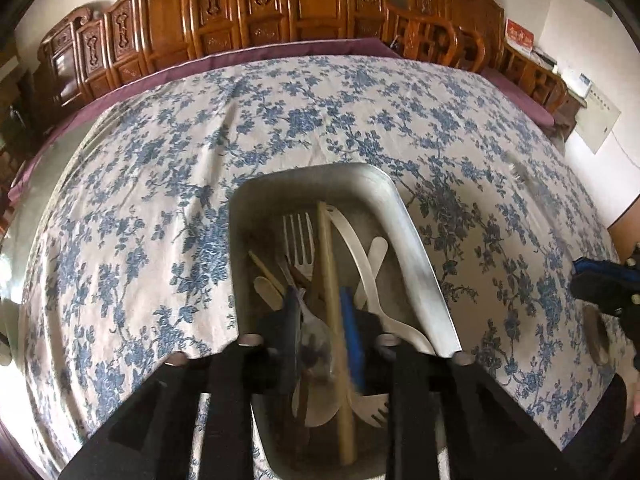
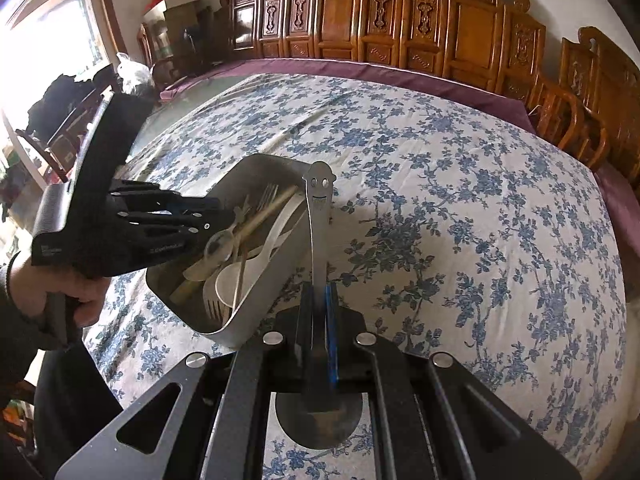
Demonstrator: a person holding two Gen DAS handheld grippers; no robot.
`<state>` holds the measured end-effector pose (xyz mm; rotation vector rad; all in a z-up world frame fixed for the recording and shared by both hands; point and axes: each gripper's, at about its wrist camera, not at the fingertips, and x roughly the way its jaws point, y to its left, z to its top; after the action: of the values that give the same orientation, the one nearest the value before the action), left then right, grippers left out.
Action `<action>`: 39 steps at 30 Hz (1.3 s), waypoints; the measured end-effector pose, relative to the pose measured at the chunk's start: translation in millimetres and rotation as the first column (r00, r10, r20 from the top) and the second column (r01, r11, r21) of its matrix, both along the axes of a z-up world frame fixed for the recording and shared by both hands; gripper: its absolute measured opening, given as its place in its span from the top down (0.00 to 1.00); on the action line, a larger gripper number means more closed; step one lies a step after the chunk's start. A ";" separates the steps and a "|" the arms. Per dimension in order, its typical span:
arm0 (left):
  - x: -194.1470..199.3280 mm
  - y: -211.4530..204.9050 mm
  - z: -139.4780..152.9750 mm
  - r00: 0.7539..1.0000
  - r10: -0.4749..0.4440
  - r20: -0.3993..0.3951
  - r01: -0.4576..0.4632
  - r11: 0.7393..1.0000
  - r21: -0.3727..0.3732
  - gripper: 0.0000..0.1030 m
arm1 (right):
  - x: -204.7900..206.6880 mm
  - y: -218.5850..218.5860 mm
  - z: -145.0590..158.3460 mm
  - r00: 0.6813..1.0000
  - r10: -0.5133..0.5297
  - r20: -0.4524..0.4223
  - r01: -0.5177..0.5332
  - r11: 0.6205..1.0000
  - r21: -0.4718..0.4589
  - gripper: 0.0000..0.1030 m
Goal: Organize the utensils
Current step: 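Carry the chopstick into the grey tray and open the left gripper while the right carries the spoon, then lower the smiley-face spoon into the grey tray and open the right gripper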
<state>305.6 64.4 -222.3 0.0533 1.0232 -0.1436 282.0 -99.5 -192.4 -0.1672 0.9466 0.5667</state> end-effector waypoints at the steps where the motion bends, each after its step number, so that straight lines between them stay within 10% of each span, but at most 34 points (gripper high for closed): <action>1: -2.5 2.8 3.2 1.000 0.004 0.008 -0.004 1.000 -0.002 0.73 | -0.8 2.1 0.3 1.000 0.001 0.000 -0.001 1.000 0.001 0.93; 14: -51.8 55.7 37.3 0.995 0.050 0.085 -0.051 0.999 0.003 0.56 | -7.0 44.6 8.9 0.999 0.041 0.013 -0.041 0.999 0.017 0.93; 22: -74.9 82.0 53.0 0.984 0.107 0.144 -0.102 0.994 -0.043 0.23 | -4.3 74.3 5.9 0.998 0.060 0.009 -0.060 0.998 0.004 0.93; 39: -95.3 119.2 46.1 0.971 0.186 0.151 -0.168 0.978 -0.125 0.21 | 15.8 128.2 -24.3 0.998 0.039 -0.045 -0.039 0.999 0.002 0.93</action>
<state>210.3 183.6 -176.2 -0.1264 0.8518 -0.0322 297.9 28.7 -216.7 -0.1734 0.9886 0.6092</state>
